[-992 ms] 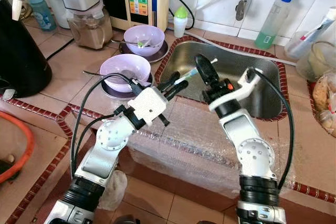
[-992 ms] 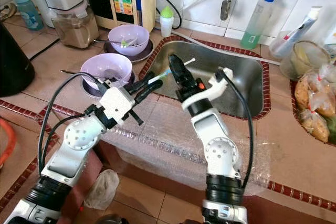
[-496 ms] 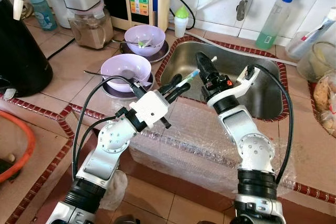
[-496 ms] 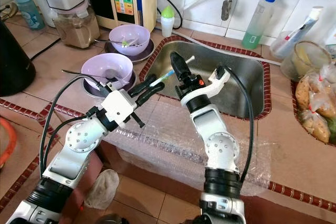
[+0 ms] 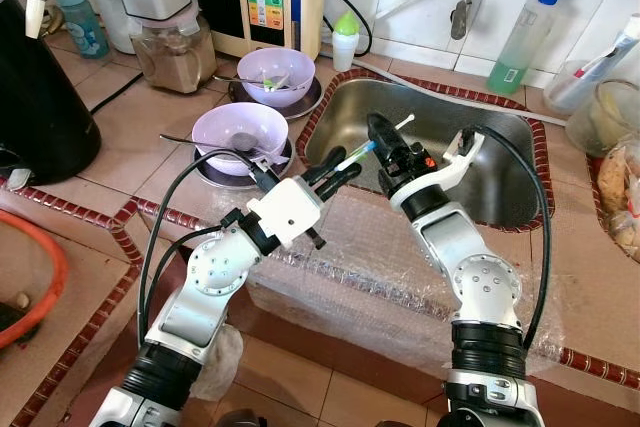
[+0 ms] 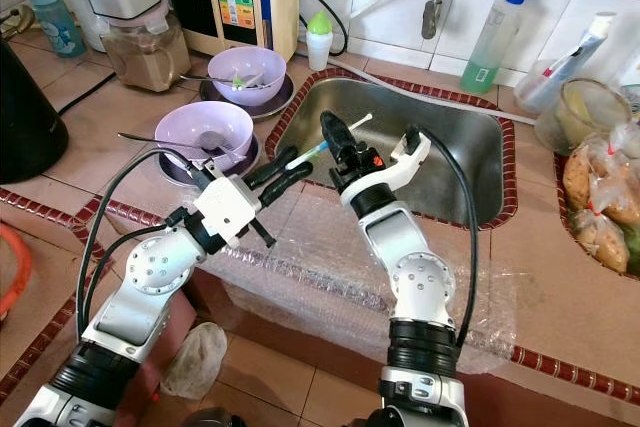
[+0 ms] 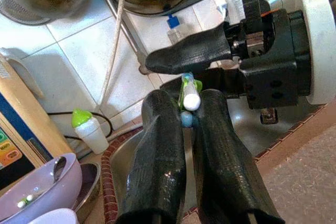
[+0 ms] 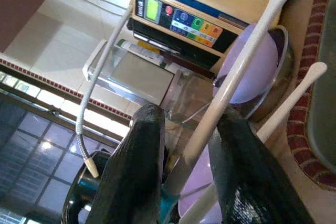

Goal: Kitchen organization

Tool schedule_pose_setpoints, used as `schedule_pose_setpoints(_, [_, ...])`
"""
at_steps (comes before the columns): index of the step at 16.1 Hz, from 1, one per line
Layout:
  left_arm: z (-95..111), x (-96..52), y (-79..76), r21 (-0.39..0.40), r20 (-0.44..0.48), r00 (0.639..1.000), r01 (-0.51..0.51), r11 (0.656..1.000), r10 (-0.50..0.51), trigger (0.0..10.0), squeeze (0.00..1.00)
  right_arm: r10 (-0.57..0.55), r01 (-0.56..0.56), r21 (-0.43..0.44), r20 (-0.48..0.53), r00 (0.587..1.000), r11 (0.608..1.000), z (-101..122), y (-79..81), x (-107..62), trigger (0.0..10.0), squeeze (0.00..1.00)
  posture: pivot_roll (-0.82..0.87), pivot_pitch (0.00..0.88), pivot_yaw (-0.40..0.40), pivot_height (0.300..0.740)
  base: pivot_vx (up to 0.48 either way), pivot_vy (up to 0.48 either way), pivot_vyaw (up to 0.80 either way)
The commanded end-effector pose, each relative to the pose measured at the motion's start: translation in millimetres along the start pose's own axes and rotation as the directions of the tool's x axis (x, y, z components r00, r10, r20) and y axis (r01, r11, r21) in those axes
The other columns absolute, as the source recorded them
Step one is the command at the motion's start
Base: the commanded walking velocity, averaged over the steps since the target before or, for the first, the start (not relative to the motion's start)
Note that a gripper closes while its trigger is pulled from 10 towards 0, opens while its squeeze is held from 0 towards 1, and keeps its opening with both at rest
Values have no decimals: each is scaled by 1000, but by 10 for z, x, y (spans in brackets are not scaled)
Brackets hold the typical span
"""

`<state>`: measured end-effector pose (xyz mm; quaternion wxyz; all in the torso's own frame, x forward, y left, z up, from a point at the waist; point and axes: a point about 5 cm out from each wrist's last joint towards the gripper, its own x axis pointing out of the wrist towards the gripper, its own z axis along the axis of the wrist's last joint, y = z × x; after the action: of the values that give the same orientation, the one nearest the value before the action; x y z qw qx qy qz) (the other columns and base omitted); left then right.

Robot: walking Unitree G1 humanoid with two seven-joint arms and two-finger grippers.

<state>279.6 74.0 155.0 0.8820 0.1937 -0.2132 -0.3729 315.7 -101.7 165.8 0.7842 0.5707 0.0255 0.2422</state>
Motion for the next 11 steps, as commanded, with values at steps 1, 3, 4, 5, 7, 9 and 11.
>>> schedule_pose_setpoints(1, [11, 15, -19, 9, 8, 1000, 9, 1000, -9, 3412, 0, 1, -1, 23, -5, 1000, 1000, -32, 7, 17, 0, 0, 13, 9, -15, 740, 0, 0, 0])
schedule_pose_setpoints(3, [1, 9, -16, 14, 2, 1000, 9, 1000, -9, 5137, 0, -2, 2, 32, 6, 1000, 1000, -23, 2, 27, 0, 0, 14, 9, -13, 740, 0, 0, 0])
schedule_pose_setpoints(4, [-2, 8, -15, 15, 1, 1000, 10, 1000, -10, 6039, 0, -4, 3, 32, 7, 1000, 999, -24, 1, 28, 0, 0, 14, 10, -13, 740, 0, 0, 0])
schedule_pose_setpoints(5, [-14, 4, -22, 21, -5, 1000, 14, 1000, -14, 10000, 0, -6, 5, 36, 10, 1000, 999, -26, -5, 20, 0, 0, 13, 9, -11, 740, 0, 0, 0])
schedule_pose_setpoints(7, [-19, 4, -18, 21, -6, 1000, 12, 1000, -12, 10000, 0, -7, 7, 38, 14, 1000, 999, -23, -12, 14, 0, 0, 13, 8, -10, 740, 0, 0, 0])
schedule_pose_setpoints(9, [-17, 12, -8, 18, -4, 1000, 6, 1000, -6, 10000, 110, -8, 8, 33, 21, 1000, 999, -12, -16, 9, 0, 0, 12, 7, -9, 740, 0, 0, 0])
schedule_pose_setpoints(11, [-7, 22, 5, -8, 5, 1000, 3, 1000, -3, 10000, 1000, -5, 5, -4, 52, 999, 1000, 46, 6, 37, 0, 0, 11, 5, -8, 740, 0, 0, 0])
